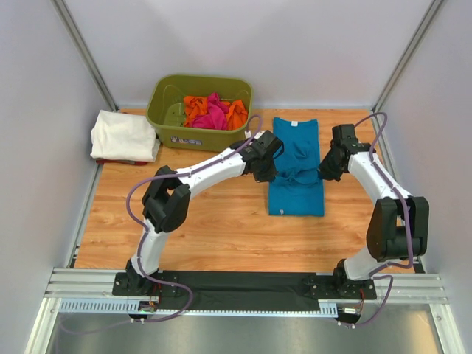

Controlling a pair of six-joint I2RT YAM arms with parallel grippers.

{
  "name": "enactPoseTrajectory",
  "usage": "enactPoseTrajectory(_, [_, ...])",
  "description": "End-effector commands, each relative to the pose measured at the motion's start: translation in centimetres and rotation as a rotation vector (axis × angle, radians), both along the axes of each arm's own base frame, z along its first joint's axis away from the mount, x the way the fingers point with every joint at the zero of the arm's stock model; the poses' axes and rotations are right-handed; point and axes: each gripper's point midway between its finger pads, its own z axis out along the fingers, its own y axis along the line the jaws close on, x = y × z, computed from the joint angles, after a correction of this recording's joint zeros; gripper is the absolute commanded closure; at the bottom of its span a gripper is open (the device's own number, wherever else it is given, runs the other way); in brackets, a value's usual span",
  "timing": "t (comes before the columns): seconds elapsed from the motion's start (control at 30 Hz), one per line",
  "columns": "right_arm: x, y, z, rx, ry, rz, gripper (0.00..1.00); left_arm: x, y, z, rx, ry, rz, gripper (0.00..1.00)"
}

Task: Fold and stack the t-shirts
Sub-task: Fold the tshirt

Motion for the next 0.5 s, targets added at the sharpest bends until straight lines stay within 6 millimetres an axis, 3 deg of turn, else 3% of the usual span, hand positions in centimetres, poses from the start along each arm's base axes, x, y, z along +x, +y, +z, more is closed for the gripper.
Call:
enactPoseTrajectory(0.0, [3.2,-0.2,1.3,-0.009,-0.099,0.032,1.00,1.9,-0.2,0.0,0.021,-0.048,-0.011,1.00])
enactPoseTrajectory(0.13, [3.2,-0.4,-0.3,-0.017,-0.057,0.038,1.00,2.7,-0.5,-0.3,0.032,-0.067,-0.007,1.00])
enactPoseTrajectory(0.47, [4.1,-1.7,-1.5,-0.010,-0.061,0.008,0.99,5.3,-0.6,-1.1,0.043,-0.110,0.006,1.00])
